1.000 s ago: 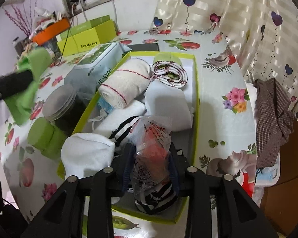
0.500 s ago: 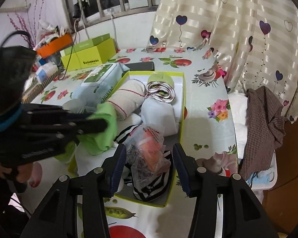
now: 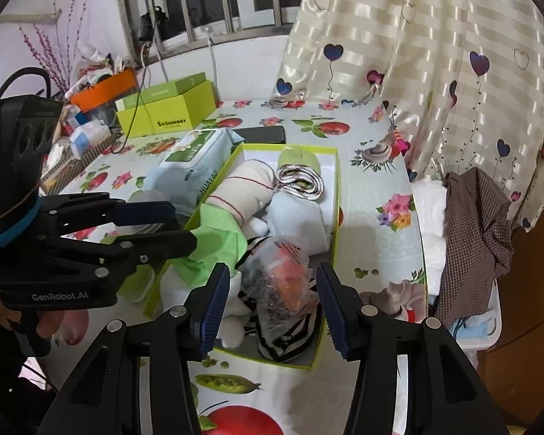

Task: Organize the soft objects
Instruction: 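Lower the cloth and bag into the box and open both grippers, then withdraw both open grippers from the box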

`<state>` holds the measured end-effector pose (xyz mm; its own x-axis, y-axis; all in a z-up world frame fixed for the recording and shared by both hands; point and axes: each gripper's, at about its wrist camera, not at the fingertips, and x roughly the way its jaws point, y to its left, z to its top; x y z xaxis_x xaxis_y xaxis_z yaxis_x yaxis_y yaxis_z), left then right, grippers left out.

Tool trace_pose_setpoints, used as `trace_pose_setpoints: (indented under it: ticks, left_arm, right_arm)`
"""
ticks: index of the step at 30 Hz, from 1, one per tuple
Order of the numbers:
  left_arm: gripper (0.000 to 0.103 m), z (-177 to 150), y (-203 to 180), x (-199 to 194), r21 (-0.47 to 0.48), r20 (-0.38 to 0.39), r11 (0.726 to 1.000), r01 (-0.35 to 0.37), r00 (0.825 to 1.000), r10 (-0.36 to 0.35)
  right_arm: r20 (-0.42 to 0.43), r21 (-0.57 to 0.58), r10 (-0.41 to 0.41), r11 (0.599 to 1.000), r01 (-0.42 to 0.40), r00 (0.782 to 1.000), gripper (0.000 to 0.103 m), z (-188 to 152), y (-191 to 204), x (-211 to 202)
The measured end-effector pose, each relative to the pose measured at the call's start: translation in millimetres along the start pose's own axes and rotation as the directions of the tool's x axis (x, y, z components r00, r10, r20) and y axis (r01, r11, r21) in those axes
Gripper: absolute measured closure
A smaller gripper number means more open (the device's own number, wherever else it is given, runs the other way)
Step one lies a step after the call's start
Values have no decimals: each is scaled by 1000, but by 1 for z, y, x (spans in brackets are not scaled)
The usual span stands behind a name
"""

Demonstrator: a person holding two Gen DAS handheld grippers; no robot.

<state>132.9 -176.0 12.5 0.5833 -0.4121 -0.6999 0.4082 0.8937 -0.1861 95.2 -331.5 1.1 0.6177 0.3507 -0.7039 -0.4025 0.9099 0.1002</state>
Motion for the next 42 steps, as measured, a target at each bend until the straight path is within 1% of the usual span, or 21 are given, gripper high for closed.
trace_pose_setpoints:
  ticks: [4, 11, 18, 23, 31, 33, 42]
  left_arm:
    - [54, -6, -4, -17, -9, 25, 1000, -11, 1000, 11]
    - [54, -17, -6, -44, -27, 50, 999, -29, 998, 30]
    - [54, -30, 0, -58, -52, 40, 992, -114, 992, 116]
    - [54, -38, 3, -65, -57, 40, 987, -153, 987, 156]
    - [54, -45, 4, -73, -65, 44, 984, -165, 985, 168]
    - [54, -46, 4, -75, -61, 46, 982, -180, 982, 183]
    - [54, -50, 4, -77, -71, 42, 980, -186, 981, 190]
  right_arm:
    - [3, -8, -7, 1000, 7, 1000, 49, -3, 10, -8]
    - [-6, -19, -13, 1000, 13, 1000, 48, -10, 29, -16]
    - [-26, -39, -21, 999, 20, 999, 46, -14, 47, -18]
    - [-43, -51, -31, 998, 28, 999, 45, -17, 56, -18]
    - [-54, -65, -37, 997, 33, 998, 45, -20, 67, -19]
    - [-53, -63, -33, 998, 30, 998, 45, -20, 66, -19]
    - [-55, -64, -34, 997, 31, 998, 45, -21, 69, -19]
